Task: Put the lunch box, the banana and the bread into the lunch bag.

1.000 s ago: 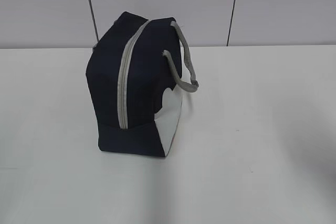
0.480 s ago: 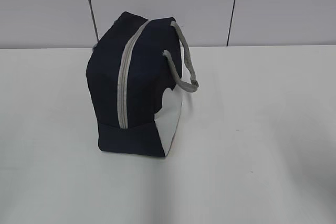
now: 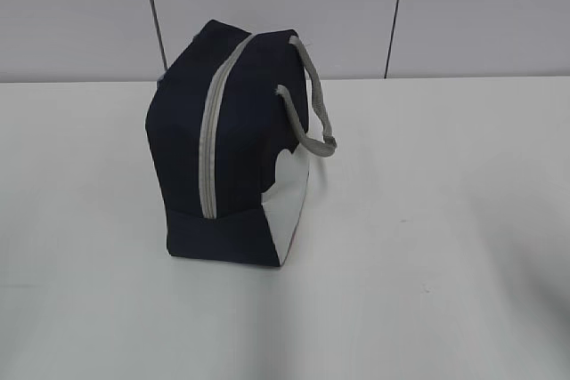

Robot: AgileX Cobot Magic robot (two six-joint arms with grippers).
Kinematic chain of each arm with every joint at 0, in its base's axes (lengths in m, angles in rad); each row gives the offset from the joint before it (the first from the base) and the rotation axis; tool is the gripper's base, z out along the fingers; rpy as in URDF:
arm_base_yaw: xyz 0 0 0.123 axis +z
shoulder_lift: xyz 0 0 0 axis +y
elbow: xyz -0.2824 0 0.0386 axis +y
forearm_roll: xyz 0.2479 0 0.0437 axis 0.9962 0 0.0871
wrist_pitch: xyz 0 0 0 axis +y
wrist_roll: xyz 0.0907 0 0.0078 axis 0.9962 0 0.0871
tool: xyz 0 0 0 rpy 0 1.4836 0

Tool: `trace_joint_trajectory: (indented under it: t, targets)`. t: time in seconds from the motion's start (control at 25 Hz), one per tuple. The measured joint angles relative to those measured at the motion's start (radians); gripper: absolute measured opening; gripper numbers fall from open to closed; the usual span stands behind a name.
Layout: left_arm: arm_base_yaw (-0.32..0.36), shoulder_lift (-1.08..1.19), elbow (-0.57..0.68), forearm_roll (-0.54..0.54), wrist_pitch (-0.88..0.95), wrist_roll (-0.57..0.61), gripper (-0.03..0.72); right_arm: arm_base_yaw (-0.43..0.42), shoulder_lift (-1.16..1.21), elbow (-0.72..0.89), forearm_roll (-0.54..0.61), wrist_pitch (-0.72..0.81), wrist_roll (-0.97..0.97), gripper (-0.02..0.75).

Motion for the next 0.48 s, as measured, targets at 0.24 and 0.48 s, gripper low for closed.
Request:
trace_joint_trajectory:
  t: [0.24,0.48]
  targets:
    - [0.0,0.0,0.0,0.0,0.0,0.0,0.262,0.029,0.0,-0.009,0.738,0.143,-0.712,0.212]
    - [0.0,0.0,0.0,0.0,0.0,0.0,0.255,0.031,0.0,-0.115,1.317,0.393,-1.345,0.212]
